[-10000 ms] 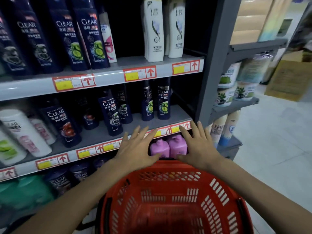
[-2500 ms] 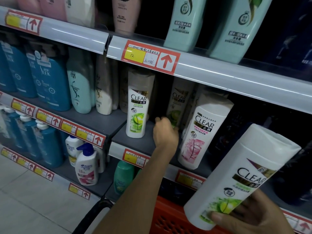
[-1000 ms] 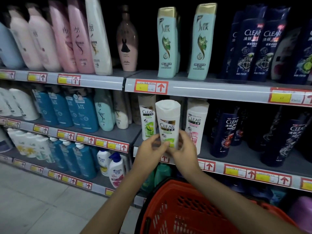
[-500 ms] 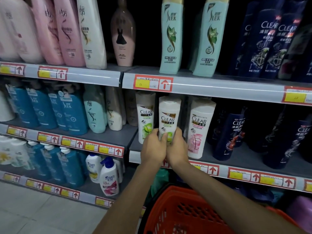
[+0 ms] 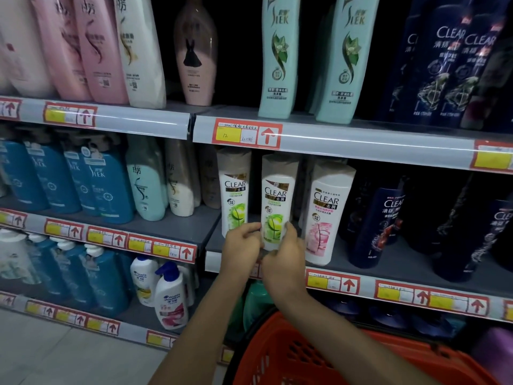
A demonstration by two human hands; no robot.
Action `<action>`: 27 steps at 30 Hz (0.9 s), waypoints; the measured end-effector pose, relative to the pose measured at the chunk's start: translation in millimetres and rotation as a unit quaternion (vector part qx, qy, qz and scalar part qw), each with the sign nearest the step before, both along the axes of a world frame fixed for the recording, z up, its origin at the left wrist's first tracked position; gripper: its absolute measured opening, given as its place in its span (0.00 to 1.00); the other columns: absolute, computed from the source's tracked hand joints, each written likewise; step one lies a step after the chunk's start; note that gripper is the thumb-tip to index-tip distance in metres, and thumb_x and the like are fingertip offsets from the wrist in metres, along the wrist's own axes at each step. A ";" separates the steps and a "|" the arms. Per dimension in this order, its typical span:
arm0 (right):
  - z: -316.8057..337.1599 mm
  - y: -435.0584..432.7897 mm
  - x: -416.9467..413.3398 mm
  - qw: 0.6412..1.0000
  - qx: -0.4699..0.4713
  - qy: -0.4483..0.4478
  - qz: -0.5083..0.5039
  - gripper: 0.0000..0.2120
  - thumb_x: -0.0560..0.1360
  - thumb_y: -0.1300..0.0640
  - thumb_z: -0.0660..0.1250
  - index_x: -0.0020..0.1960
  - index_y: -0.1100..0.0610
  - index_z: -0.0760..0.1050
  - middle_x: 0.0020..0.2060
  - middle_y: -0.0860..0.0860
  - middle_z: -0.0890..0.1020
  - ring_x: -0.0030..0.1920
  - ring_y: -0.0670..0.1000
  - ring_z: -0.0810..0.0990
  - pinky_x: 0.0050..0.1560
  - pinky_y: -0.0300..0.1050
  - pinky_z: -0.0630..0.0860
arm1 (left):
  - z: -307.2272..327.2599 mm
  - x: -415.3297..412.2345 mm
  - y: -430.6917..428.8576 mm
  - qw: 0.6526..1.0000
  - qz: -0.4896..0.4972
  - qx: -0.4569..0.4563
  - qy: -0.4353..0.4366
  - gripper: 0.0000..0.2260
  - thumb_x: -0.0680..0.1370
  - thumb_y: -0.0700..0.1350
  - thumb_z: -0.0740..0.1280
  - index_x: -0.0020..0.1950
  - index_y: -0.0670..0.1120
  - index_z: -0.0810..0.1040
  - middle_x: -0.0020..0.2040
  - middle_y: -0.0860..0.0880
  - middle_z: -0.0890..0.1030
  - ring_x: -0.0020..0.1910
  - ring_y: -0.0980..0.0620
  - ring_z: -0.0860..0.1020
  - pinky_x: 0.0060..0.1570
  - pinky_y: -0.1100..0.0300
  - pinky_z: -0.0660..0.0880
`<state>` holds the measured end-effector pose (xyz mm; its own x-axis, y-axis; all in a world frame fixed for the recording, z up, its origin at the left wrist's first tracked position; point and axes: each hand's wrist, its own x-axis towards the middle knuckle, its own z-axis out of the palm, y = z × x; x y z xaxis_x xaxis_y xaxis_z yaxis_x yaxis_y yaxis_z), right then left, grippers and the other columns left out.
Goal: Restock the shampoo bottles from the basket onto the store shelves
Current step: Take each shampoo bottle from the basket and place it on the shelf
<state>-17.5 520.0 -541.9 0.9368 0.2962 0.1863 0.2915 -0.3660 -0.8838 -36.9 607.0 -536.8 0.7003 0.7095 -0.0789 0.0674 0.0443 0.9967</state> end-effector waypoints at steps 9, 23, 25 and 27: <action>2.4 15.9 20.6 0.997 0.053 0.060 -0.015 0.35 0.72 0.65 0.66 0.77 0.54 0.64 0.67 0.56 0.74 0.64 0.56 0.77 0.63 0.56 0.79 | 16.2 10.9 -2.5 0.996 -0.066 -0.060 0.025 0.16 0.82 0.32 0.61 0.65 0.45 0.82 0.57 0.49 0.85 0.51 0.52 0.82 0.59 0.55 0.80; -3.4 22.3 45.5 0.997 0.068 0.035 -0.023 0.39 0.63 0.61 0.61 0.76 0.53 0.65 0.64 0.56 0.78 0.66 0.57 0.77 0.66 0.57 0.77 | 18.5 47.3 2.0 0.986 -0.066 -0.150 0.010 0.11 0.84 0.42 0.61 0.44 0.49 0.79 0.38 0.52 0.82 0.40 0.53 0.80 0.38 0.62 0.75; -1.2 20.3 43.2 0.998 0.056 0.034 -0.017 0.39 0.67 0.65 0.63 0.78 0.53 0.63 0.66 0.56 0.76 0.68 0.56 0.75 0.68 0.56 0.75 | 19.2 46.5 -0.3 0.986 -0.058 -0.154 0.008 0.11 0.85 0.43 0.61 0.46 0.47 0.80 0.39 0.52 0.81 0.41 0.52 0.80 0.37 0.62 0.76; 0.6 18.5 41.3 0.998 0.058 0.033 -0.011 0.40 0.66 0.65 0.63 0.78 0.54 0.62 0.67 0.56 0.75 0.69 0.56 0.74 0.70 0.56 0.74 | 16.2 48.3 0.0 0.986 -0.052 -0.159 -0.001 0.11 0.85 0.43 0.61 0.46 0.46 0.81 0.36 0.52 0.82 0.41 0.51 0.80 0.38 0.62 0.76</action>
